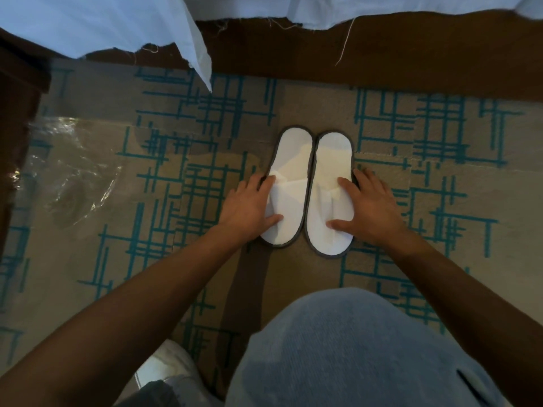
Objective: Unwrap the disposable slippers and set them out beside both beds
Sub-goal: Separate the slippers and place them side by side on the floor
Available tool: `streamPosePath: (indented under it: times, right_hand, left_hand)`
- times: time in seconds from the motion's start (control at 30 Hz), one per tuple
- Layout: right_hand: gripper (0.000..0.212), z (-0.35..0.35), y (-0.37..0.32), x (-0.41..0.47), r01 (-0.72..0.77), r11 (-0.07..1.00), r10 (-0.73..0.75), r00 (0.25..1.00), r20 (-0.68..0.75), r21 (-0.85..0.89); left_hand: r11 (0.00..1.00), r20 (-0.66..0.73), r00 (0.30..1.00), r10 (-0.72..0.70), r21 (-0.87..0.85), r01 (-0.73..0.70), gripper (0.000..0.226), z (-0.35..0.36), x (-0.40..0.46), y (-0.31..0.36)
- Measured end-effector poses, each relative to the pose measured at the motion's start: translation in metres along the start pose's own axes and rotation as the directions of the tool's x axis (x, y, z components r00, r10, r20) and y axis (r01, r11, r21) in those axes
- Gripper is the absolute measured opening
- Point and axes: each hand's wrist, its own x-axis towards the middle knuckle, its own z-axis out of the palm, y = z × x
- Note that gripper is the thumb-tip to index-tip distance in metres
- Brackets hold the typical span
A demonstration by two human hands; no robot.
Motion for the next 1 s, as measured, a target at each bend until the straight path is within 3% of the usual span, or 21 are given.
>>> streamPosePath:
  times: [0.1, 0.27, 0.33, 0.4, 0.5, 0.7, 0.87, 1.0]
  right_hand:
    - [0.092, -0.019, -0.001, 0.004, -0.022, 1.0, 0.022, 1.0, -0.022, 0.008]
    - [0.053, -0.058, -0.019, 0.009, 0.07, 0.99, -0.051, 0.987, -0.153, 0.124]
    - [0.036, -0.075, -0.036, 0.01, 0.071, 0.982, -0.047, 0.989, -0.138, 0.173]
    - [0.027, -0.091, -0.053, 0.01, 0.067, 0.978, -0.047, 0.994, -0.102, 0.199]
    - [0.025, -0.124, -0.077, -0.001, 0.029, 0.98, -0.019, 0.998, -0.054, 0.196]
    - [0.04, -0.219, -0.112, -0.064, -0.026, 0.979, 0.02, 0.999, 0.031, 0.204]
    - [0.036, -0.294, -0.127, -0.146, -0.16, 0.977, 0.134, 0.974, 0.181, 0.139]
    - [0.04, -0.349, -0.128, -0.216, -0.221, 0.963, 0.174, 0.946, 0.275, 0.152]
  left_hand:
    - [0.997, -0.023, 0.998, 0.061, 0.054, -0.06, 0.085, -0.018, 0.001, -0.012]
    - [0.969, -0.037, 0.978, 0.206, 0.148, -0.198, 0.054, -0.05, 0.001, -0.034]
    - [0.966, -0.012, 0.972, 0.233, 0.119, -0.23, 0.034, -0.071, -0.003, -0.039]
    - [0.969, -0.001, 0.976, 0.216, 0.12, -0.214, 0.028, -0.093, -0.011, -0.042]
    - [0.974, 0.007, 0.984, 0.178, 0.141, -0.177, 0.033, -0.126, -0.033, -0.046]
    - [0.996, 0.107, 0.994, -0.009, -0.082, 0.018, 0.041, -0.202, -0.107, -0.042]
    - [0.997, 0.279, 0.958, -0.065, -0.025, 0.075, 0.045, -0.274, -0.199, -0.022]
    - [0.965, 0.364, 0.909, -0.203, -0.081, 0.248, 0.045, -0.325, -0.262, -0.002]
